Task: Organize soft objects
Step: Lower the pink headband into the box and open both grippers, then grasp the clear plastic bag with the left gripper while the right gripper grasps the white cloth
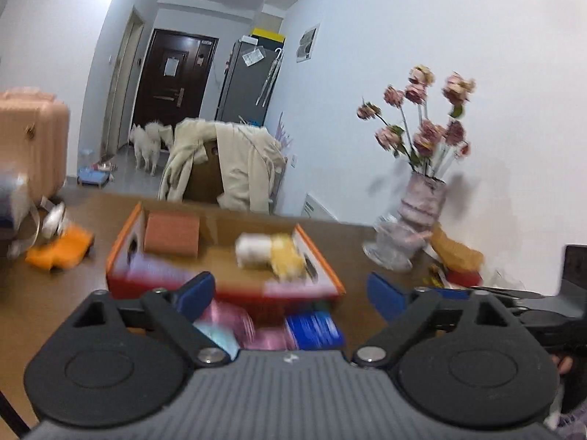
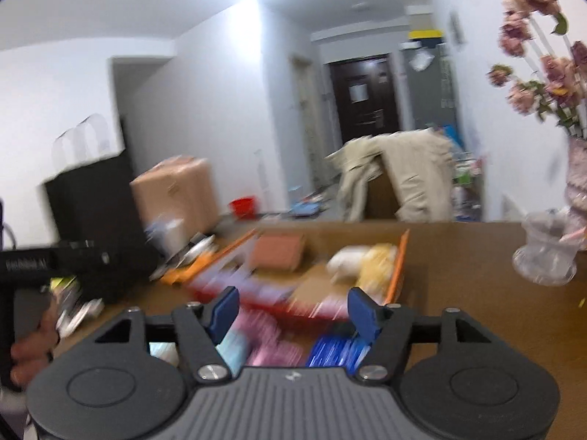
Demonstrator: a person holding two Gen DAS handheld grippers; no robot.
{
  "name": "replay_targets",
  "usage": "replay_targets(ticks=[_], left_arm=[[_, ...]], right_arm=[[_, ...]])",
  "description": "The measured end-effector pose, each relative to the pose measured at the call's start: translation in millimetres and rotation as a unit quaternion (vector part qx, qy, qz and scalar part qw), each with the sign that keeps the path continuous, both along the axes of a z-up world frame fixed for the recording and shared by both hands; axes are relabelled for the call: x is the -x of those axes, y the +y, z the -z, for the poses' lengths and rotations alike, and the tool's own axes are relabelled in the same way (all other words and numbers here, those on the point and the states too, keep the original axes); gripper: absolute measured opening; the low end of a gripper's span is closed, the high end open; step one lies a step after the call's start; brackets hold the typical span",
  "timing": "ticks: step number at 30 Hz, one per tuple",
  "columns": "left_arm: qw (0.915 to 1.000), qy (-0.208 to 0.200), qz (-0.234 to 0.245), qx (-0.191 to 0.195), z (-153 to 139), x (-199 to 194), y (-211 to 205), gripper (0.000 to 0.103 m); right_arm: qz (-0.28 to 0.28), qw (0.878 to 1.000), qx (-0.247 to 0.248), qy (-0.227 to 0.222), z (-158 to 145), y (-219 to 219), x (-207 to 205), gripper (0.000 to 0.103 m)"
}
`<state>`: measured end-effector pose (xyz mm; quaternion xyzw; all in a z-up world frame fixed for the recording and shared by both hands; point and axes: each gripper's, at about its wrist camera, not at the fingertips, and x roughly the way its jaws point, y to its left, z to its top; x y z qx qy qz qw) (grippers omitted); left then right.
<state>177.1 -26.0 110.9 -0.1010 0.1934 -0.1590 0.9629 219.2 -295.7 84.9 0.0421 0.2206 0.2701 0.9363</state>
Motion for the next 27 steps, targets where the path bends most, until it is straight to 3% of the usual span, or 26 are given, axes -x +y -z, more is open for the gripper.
replay_targets(ticks=[3,5,7,13,17,21,27], left_arm=[[0.9981,0.039,0.049,0.000,47,40,-14,0.101],[0.9973,0.065,0.031,-0.014,74,53,-23,0.101],[0.9952,0.095,0.021,-0.005,88,51,-19,0.101],[0.9957,0.092,-0.007,-0.005,93,44,-8,0.101],[0.9953,0.096,-0.001,-0.013,99,36,-4,0.101],[0.9941,0.105,-0.001,-0.026,106,26,-3,0.100],[0.9954,0.091,0.003,-0.029,102,11,3,0.096]], right_arm=[[-0.005,0.998,-0.046,0.047,45,-9,27,0.066],[0.028,0.994,-0.062,0.084,72,-10,36,0.063],[0.029,0.994,-0.062,0.083,88,-8,45,0.063],[0.045,0.997,-0.052,0.024,114,8,70,0.062],[0.031,0.999,-0.037,-0.007,110,20,67,0.063],[0.046,0.998,-0.046,0.020,116,17,53,0.062],[0.037,0.998,-0.049,0.027,109,22,48,0.063]])
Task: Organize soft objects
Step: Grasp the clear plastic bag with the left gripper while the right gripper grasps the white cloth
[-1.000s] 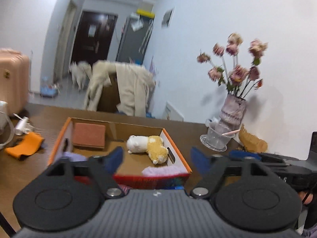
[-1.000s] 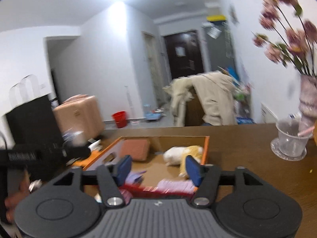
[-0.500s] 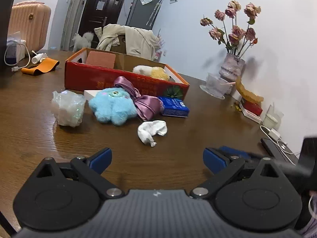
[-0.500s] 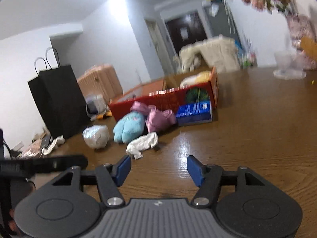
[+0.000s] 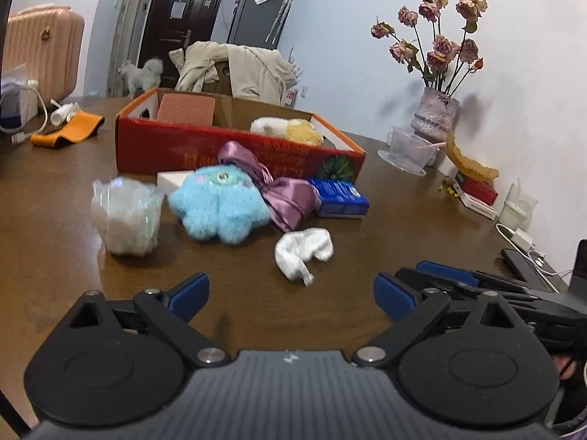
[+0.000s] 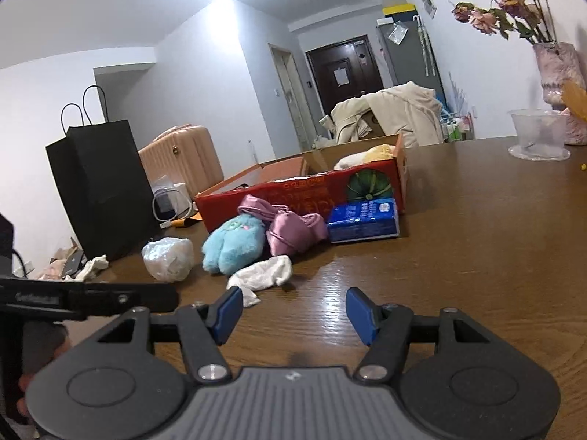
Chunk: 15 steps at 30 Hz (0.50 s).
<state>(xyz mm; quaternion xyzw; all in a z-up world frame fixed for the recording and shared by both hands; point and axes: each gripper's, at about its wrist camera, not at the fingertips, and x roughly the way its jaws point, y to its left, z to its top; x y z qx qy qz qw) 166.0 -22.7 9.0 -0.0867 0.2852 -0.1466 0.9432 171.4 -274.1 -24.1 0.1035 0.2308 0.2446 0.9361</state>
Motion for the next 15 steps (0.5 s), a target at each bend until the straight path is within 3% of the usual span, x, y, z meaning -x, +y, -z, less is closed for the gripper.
replay_targets(ticks=[4,7,9,13,15], left_arm=[[0.9998,-0.008,-0.016,0.000,-2,-11,11,0.085],[0.9984,-0.021,-0.048,-0.022,-7,-13,22,0.076],[0.9957,-0.039,-0.074,-0.041,-12,-13,33,0.076],[0.9808,-0.070,-0.130,-0.128,-11,-27,42,0.078],[0.9791,-0.063,-0.136,-0.138,-6,-41,47,0.079]], right_arm=[[-0.016,1.000,0.025,-0.004,-10,14,-15,0.062],[-0.032,0.998,0.052,0.014,-12,29,-32,0.062],[-0.050,0.996,0.072,0.026,-11,42,-42,0.062],[-0.071,0.988,0.134,0.021,-10,75,-58,0.062],[-0.073,0.985,0.158,0.022,-9,87,-66,0.062]])
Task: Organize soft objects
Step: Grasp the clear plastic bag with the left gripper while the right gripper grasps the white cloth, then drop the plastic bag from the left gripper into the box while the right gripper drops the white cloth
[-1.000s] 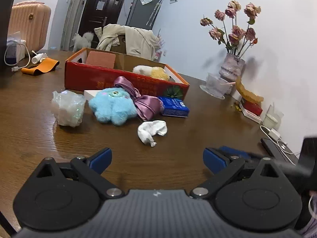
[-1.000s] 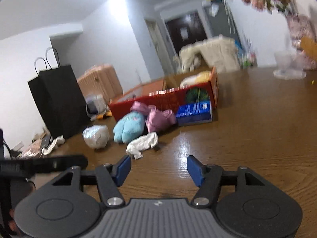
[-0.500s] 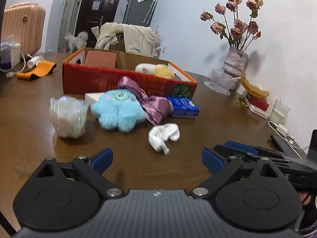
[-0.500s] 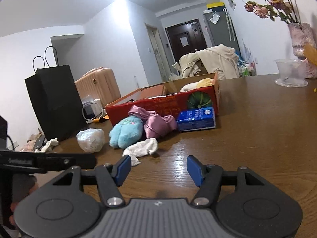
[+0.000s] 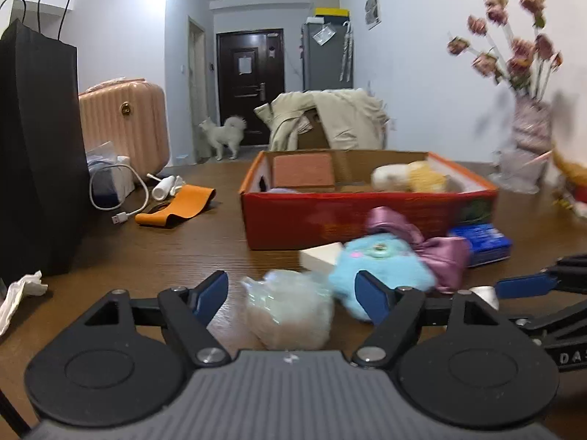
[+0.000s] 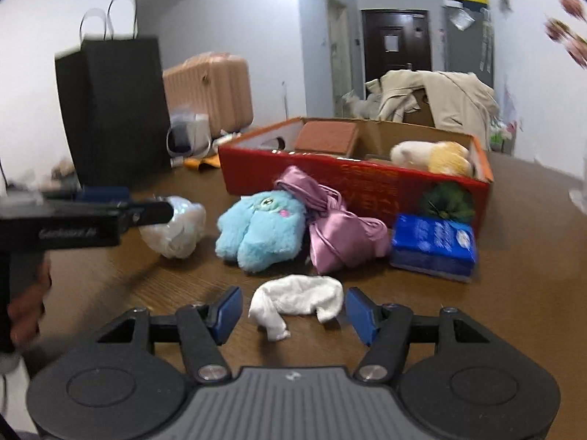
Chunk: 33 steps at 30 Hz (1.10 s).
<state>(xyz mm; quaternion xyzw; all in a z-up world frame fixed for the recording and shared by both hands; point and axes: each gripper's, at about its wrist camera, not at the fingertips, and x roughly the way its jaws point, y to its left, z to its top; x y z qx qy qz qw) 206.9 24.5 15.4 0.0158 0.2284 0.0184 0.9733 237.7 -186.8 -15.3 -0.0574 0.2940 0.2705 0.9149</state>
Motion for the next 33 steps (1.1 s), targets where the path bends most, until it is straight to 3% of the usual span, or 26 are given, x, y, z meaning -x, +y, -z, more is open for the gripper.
replay_targets(ticks=[3,5,7,11,14,17,20,24,26,31,33], left_arm=[[0.9996,0.025,0.005,0.009,7,-19,5,0.076],[0.9988,0.040,0.019,0.019,11,-24,9,0.051],[0.9976,0.050,0.034,0.033,15,-26,14,0.046],[0.9959,0.053,0.063,0.039,14,-20,17,0.038],[0.9923,0.044,0.095,0.065,4,-8,24,0.037],[0.9871,0.017,0.120,0.105,-19,-5,37,0.037],[0.9823,-0.009,0.140,0.124,-48,-25,48,0.038],[0.9840,-0.015,0.140,0.109,-78,-94,55,0.039],[0.9872,0.001,0.134,0.087,-80,-142,54,0.040],[0.9878,0.090,0.115,0.056,-47,-248,47,0.042],[0.9894,0.104,0.089,0.049,-32,-274,45,0.048]], right_arm=[[-0.004,1.000,0.021,0.009,3,13,-8,0.057],[0.002,1.000,0.025,0.011,4,16,-10,0.041],[0.008,1.000,0.022,0.017,5,17,-8,0.023],[0.027,0.999,0.020,0.016,4,14,-1,0.019],[0.028,1.000,0.005,0.006,-5,10,10,0.018],[0.025,0.999,-0.017,-0.012,-27,4,16,0.018],[0.023,0.998,-0.044,-0.026,-59,-4,0,0.018],[0.013,0.998,-0.046,-0.048,-100,1,-60,0.018],[0.019,0.998,-0.049,-0.032,-111,7,-108,0.018],[0.046,0.997,-0.021,0.051,-95,42,-240,0.019],[0.064,0.995,-0.008,0.080,-78,56,-284,0.019]])
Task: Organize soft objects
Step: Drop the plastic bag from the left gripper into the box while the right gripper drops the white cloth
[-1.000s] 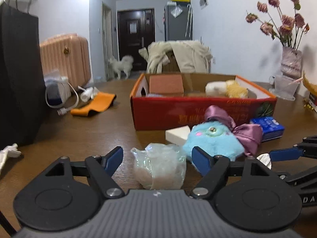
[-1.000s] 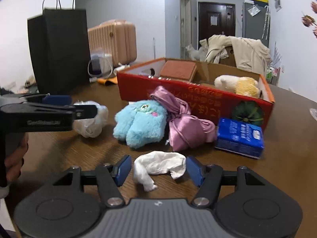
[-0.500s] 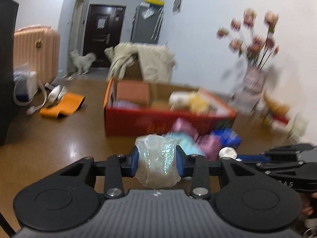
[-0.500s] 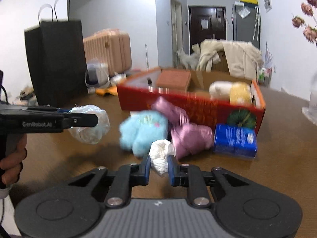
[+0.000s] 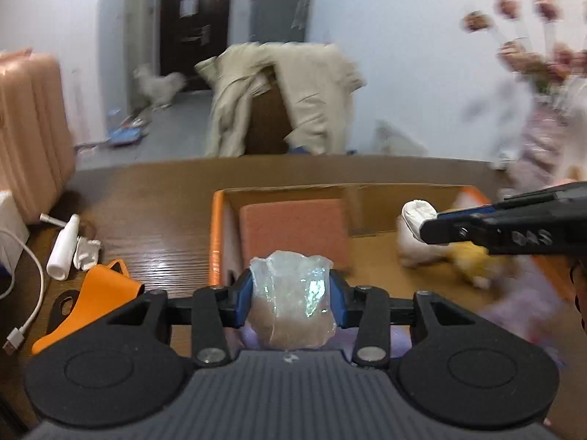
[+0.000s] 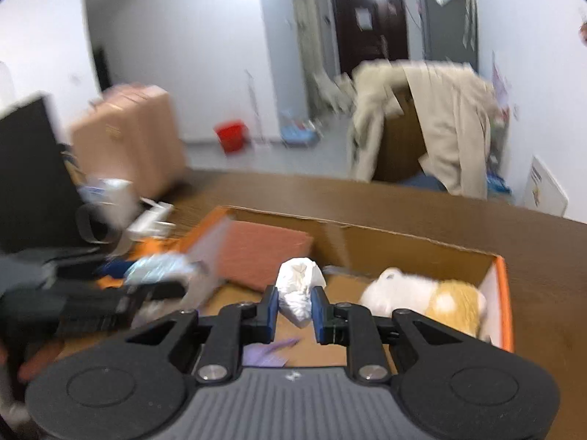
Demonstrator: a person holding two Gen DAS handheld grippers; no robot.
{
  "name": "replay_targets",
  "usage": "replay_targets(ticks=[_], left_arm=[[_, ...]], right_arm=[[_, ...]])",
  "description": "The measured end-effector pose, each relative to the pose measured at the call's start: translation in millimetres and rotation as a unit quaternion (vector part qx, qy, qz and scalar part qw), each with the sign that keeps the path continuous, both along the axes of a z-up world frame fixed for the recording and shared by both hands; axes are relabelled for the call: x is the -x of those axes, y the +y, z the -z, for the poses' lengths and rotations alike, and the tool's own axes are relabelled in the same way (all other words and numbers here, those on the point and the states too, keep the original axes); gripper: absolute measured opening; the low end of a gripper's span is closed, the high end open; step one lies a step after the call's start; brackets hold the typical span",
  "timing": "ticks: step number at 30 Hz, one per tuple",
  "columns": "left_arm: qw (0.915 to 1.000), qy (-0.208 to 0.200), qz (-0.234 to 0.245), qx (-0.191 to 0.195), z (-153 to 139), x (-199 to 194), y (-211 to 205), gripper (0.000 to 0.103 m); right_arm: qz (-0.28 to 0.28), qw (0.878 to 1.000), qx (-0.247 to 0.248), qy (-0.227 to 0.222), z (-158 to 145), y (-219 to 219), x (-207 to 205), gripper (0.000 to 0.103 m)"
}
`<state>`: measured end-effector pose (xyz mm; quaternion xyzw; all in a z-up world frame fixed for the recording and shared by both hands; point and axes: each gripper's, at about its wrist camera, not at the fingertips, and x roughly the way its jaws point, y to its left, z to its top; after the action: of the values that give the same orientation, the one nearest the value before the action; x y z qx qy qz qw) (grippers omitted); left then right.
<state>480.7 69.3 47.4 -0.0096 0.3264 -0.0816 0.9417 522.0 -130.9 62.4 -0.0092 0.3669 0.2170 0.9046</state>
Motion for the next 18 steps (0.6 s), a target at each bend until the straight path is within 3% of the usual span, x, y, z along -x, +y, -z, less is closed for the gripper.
replay_targets(ticks=[4,8,9,13,18], left_arm=[[0.9998,0.005,0.012,0.016,10,-16,7,0.065],[0.9994,-0.010,0.022,0.023,5,-7,12,0.073],[0.9994,-0.014,0.022,0.022,1,-4,13,0.073],[0.9992,-0.036,0.003,0.018,-21,13,16,0.074],[0.9956,-0.091,0.008,0.019,-66,75,19,0.079]], right_arm=[[0.033,0.998,0.020,0.040,34,16,-59,0.028],[0.032,0.999,0.012,0.042,39,18,-67,0.046],[0.035,0.999,0.007,0.039,36,14,-66,0.047],[0.037,0.999,0.001,0.010,5,-3,-43,0.047],[0.022,0.999,0.000,-0.049,-51,-36,21,0.049]])
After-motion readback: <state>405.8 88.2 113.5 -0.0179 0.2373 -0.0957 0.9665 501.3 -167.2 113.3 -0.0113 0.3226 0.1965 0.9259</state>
